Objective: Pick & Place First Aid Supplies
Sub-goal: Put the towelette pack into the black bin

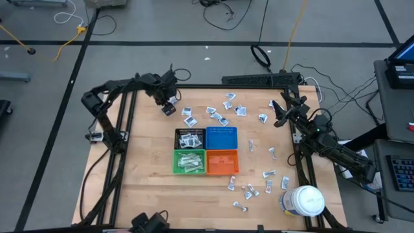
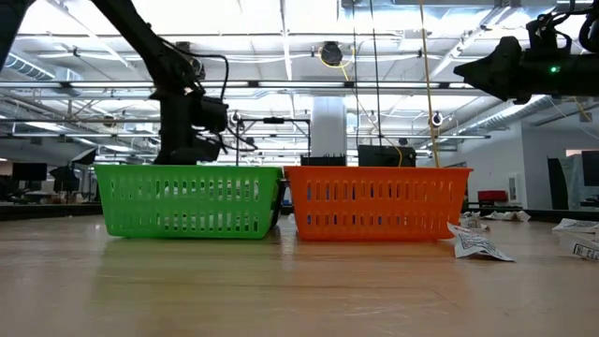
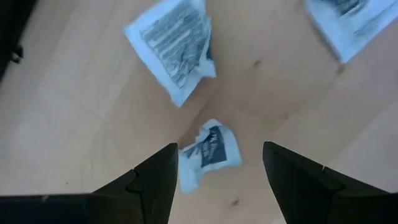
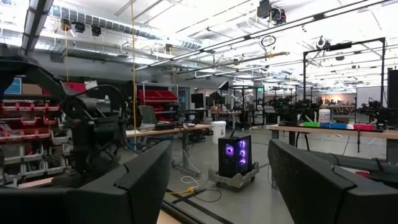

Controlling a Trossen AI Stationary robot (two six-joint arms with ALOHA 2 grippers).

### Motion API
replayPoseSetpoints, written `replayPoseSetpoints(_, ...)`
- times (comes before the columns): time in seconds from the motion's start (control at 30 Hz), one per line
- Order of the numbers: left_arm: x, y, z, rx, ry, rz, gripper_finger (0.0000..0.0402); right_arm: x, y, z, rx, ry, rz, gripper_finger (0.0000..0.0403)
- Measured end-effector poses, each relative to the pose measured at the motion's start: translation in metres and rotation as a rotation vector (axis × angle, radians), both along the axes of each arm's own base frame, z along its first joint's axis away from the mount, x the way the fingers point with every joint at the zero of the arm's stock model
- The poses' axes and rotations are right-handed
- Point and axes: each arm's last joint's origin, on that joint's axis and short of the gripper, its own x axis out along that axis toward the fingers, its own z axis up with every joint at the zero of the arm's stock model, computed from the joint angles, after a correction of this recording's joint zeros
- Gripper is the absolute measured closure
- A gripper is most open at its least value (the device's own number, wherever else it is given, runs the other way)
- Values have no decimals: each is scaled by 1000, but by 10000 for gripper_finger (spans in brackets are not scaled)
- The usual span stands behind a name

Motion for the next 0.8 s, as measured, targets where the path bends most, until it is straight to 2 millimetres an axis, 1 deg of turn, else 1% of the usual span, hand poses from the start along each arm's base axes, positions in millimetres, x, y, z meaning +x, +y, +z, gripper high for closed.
replayPoseSetpoints(0.1,0,-1,-10,1,9,1,160,0,0,0,0,0,0,140)
replayPoseSetpoints(0.27,-4,1,-17,37,-5,7,160,0,0,0,0,0,0,140)
replayPoseSetpoints(0.4,-6,0,-20,30,8,-14,162,0,0,0,0,0,0,140)
replayPoseSetpoints(0.47,-6,0,-20,30,7,-16,173,0,0,0,0,1,0,140)
replayPoseSetpoints(0.57,-6,-1,-20,27,9,-19,213,0,0,0,0,1,0,140)
replayPoseSetpoints(0.8,-6,-1,-20,26,9,-12,342,0,0,0,0,1,0,140)
